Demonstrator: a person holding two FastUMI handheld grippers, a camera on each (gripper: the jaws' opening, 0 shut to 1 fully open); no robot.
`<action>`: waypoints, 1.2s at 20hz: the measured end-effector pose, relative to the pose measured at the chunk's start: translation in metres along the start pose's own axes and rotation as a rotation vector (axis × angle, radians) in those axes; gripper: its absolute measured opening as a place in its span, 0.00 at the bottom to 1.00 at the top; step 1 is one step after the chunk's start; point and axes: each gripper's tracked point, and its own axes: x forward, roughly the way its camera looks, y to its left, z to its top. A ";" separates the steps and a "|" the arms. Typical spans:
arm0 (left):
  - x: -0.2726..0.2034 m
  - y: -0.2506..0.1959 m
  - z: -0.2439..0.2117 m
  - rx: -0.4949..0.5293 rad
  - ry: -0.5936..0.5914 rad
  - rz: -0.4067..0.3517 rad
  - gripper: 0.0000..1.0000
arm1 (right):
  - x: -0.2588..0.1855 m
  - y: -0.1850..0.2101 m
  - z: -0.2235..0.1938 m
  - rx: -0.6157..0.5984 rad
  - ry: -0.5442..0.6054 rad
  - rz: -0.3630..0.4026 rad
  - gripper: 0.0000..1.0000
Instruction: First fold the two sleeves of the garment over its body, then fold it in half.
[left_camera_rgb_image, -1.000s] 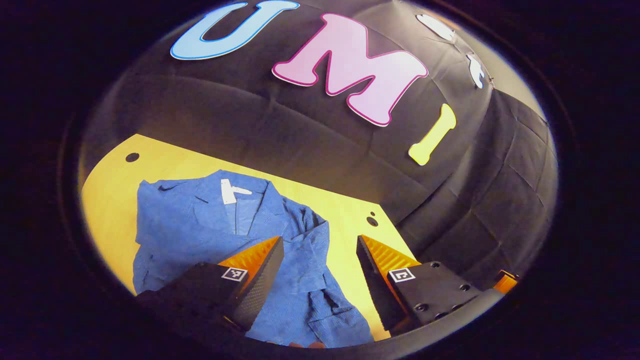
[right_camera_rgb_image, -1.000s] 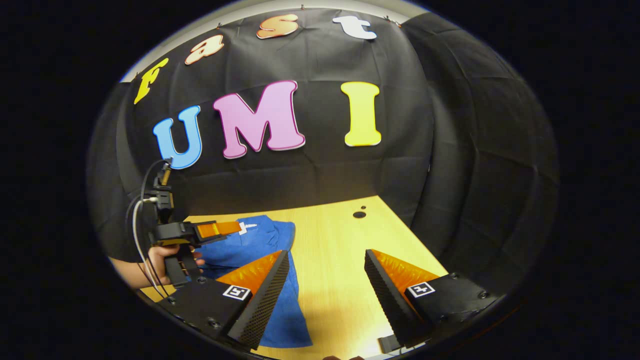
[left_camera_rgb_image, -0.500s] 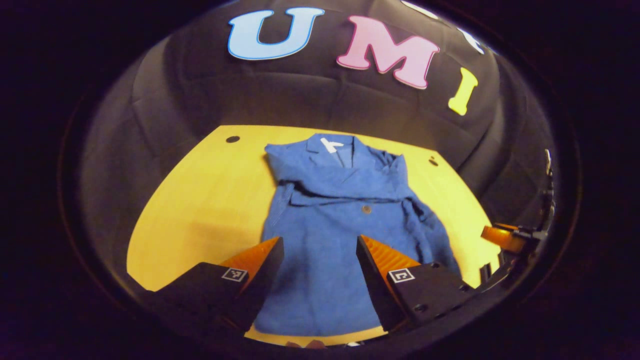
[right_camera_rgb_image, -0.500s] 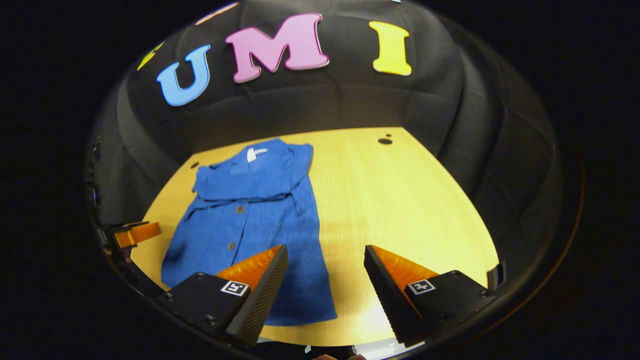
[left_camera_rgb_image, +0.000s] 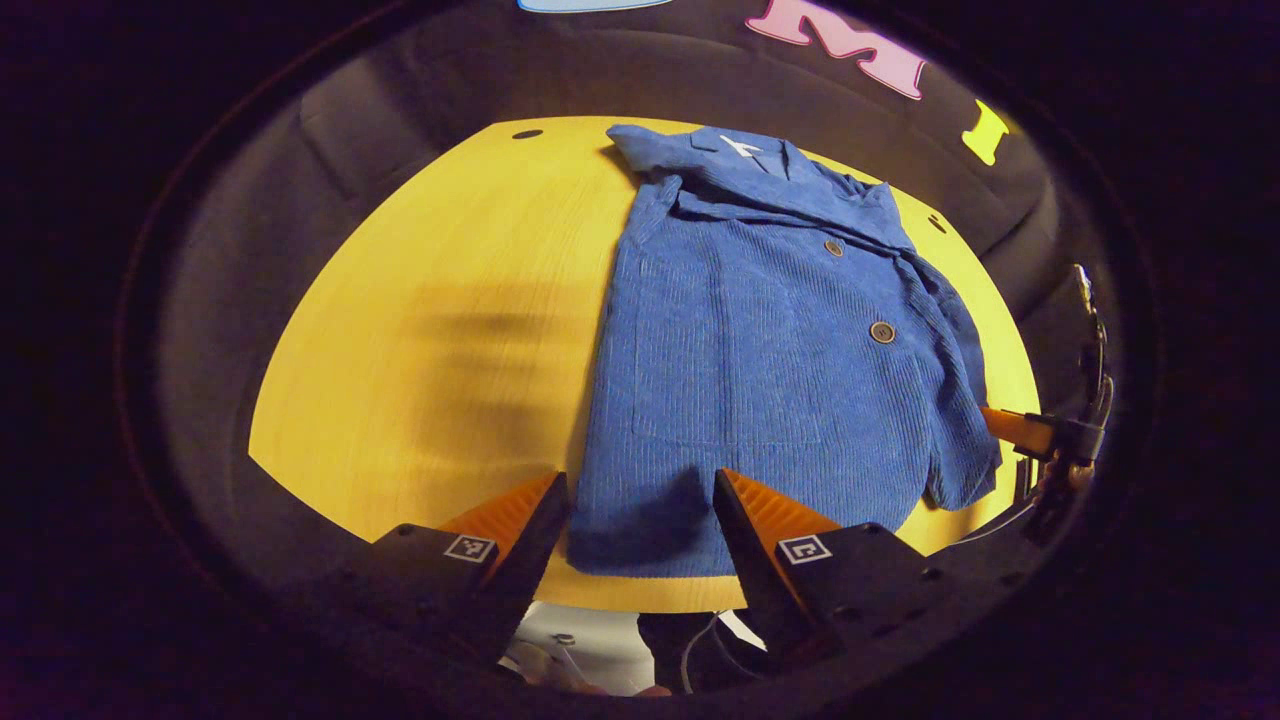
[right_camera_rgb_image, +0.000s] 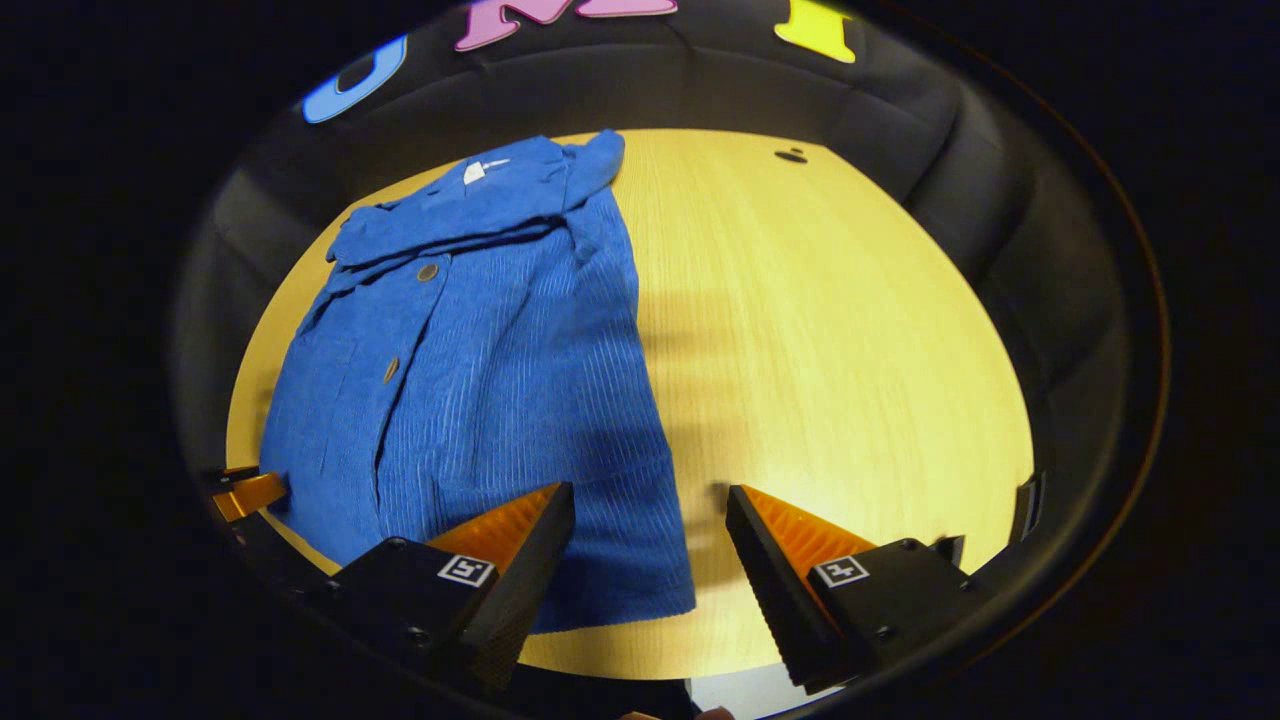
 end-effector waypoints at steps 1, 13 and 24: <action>0.001 0.003 0.005 0.036 -0.017 0.010 0.85 | 0.001 0.005 0.003 0.002 -0.024 0.012 0.89; 0.004 -0.019 0.008 0.077 -0.005 -0.036 0.00 | 0.004 0.031 -0.003 -0.036 0.014 0.105 0.05; -0.072 -0.072 0.147 0.073 -0.238 -0.232 0.00 | -0.057 0.094 0.165 0.006 -0.236 0.289 0.05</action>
